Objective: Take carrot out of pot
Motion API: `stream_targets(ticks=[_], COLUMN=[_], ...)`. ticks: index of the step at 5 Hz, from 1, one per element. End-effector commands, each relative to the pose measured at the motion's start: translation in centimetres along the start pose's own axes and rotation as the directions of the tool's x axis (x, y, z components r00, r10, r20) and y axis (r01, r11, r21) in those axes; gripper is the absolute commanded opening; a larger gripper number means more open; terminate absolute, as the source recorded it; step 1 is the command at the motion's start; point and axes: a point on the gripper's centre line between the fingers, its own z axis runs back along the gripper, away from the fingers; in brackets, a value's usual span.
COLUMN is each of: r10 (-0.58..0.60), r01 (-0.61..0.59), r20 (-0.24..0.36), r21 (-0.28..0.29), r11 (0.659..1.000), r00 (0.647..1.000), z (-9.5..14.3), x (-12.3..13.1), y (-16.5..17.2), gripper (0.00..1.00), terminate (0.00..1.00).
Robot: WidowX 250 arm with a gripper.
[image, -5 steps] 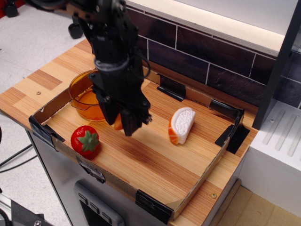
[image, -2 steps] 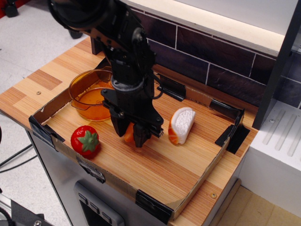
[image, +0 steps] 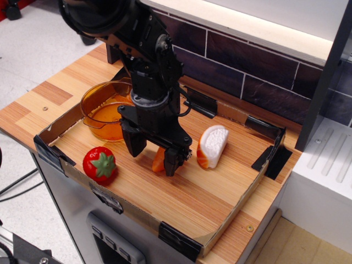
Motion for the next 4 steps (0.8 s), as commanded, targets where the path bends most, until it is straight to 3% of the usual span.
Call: stream_targets(ticks=[1, 3, 4], r10=[0.053, 0.106, 0.106], r01=[-0.052, -0.091, -0.091], r20=[0.073, 0.131, 0.131], r21=[-0.013, -0.115, -0.115], r11=[0.999, 0.989, 0.989], r00=[0.996, 0.986, 0.986], z=[4.4, 11.9, 11.9], x=[1.7, 2.4, 2.4], y=[0.8, 2.5, 2.5], gripper=[1.00, 1.00, 1.00], terminate=[0.00, 0.00, 0.00])
